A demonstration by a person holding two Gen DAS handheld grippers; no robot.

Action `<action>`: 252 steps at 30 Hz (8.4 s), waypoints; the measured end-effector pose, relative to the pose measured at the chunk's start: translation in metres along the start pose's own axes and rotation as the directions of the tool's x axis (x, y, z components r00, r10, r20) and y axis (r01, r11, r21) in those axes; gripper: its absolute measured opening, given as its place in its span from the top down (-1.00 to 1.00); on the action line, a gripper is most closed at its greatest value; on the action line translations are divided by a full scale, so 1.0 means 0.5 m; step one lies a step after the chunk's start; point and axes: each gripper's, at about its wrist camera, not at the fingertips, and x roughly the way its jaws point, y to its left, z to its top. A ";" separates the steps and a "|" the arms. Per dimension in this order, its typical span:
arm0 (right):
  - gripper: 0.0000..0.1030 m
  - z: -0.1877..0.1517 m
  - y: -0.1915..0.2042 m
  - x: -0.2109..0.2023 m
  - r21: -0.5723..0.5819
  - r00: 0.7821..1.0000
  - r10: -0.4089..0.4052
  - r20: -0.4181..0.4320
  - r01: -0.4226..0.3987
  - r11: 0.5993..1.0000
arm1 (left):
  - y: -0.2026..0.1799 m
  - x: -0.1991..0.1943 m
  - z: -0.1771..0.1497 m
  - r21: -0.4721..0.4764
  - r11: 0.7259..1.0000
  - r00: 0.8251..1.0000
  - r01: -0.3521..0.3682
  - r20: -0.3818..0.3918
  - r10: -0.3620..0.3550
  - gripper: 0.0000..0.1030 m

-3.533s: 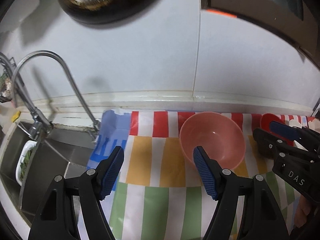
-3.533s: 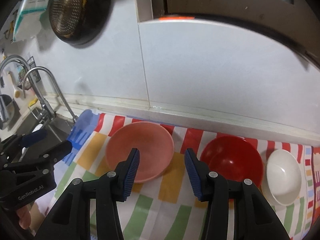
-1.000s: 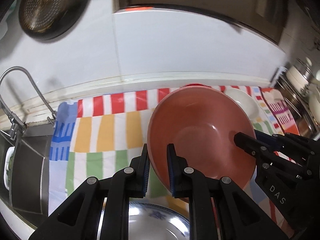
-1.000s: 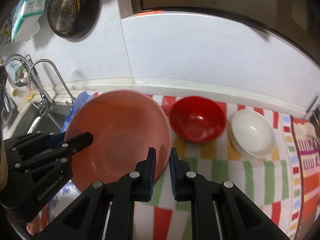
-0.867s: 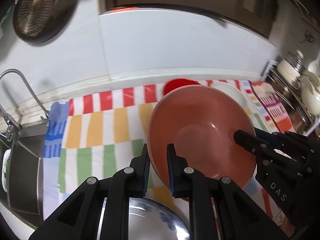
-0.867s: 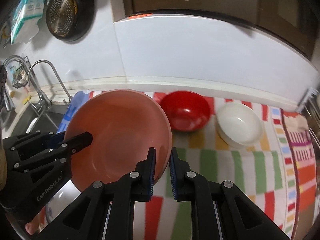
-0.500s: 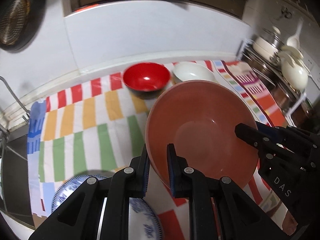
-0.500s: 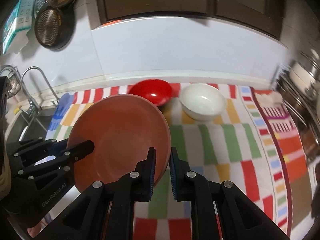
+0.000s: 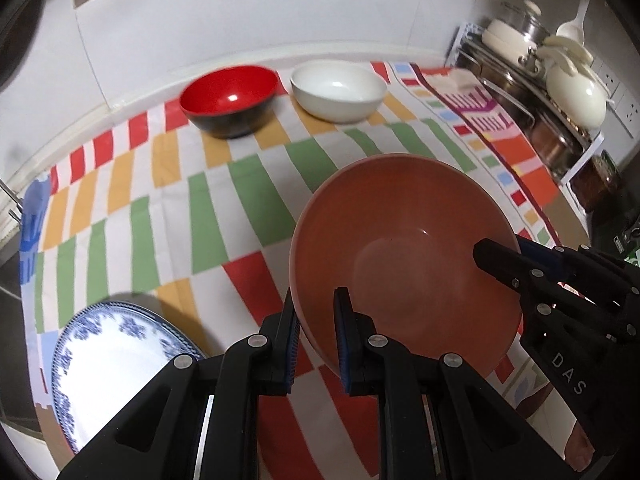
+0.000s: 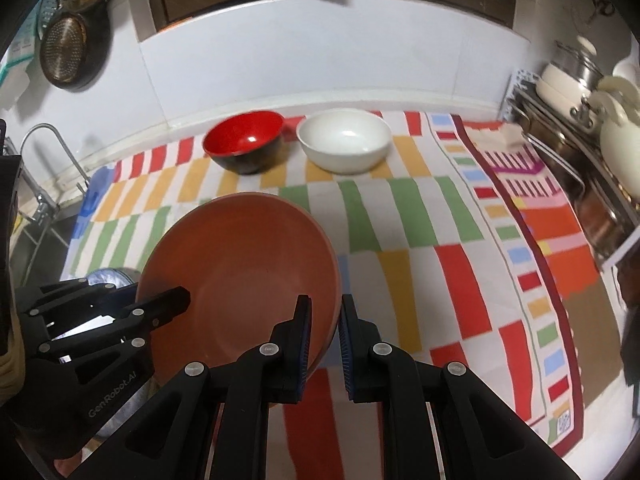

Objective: Organize plates and bowls
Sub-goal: 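Lift the pink bowl with both grippers and carry it toward the plate stack, then lower the pink bowl onto the stacked plates and open both grippers, then move both tools to the white bowl and close them on its rim, then lift the white bowl with both grippers and carry it toward the plate stack, then lower the white bowl into the pink bowl and open both grippers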

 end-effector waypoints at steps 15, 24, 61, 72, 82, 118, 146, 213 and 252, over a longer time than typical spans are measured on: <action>0.70 -0.035 -0.050 0.061 0.023 0.996 -0.003 -0.084 0.005 1.000 | -0.029 0.077 -0.015 -0.009 1.000 0.996 -0.017 -0.086 0.016 0.66; 0.70 -0.042 -0.054 0.087 0.028 0.993 0.009 -0.117 -0.006 1.000 | -0.039 0.093 -0.021 -0.006 1.000 0.995 -0.028 -0.100 0.028 0.66; 0.53 0.058 -0.082 -0.001 0.061 0.997 0.007 0.079 -0.012 0.998 | -0.026 -0.047 0.109 0.065 0.997 0.993 -0.035 0.115 0.027 0.12; 0.53 0.144 -0.080 -0.024 0.049 0.986 -0.002 0.169 -0.007 0.999 | -0.003 -0.086 0.212 0.097 0.992 0.976 -0.079 0.211 0.057 0.12; 0.53 0.219 -0.086 0.007 0.066 0.984 0.001 0.181 -0.013 0.998 | 0.022 -0.051 0.311 0.129 0.989 0.976 -0.068 0.212 0.039 0.12; 0.53 0.337 -0.162 0.307 0.247 1.000 0.010 0.013 -0.013 0.969 | 0.039 0.298 0.524 0.298 0.952 0.997 -0.063 0.059 0.047 0.20; 0.75 0.341 -0.184 0.351 0.318 0.999 0.010 -0.041 0.004 0.948 | 0.040 0.329 0.533 0.252 0.964 0.996 -0.087 0.022 0.084 0.78; 0.75 0.016 -0.088 -0.016 0.235 0.997 0.065 -0.039 -0.054 0.970 | -0.024 -0.012 0.088 -0.008 1.000 1.000 0.021 -0.010 -0.021 0.77; 0.52 -0.023 -0.064 0.046 0.154 0.992 0.036 -0.120 -0.017 0.988 | -0.013 0.028 0.058 0.025 0.999 0.998 -0.036 -0.048 0.037 0.22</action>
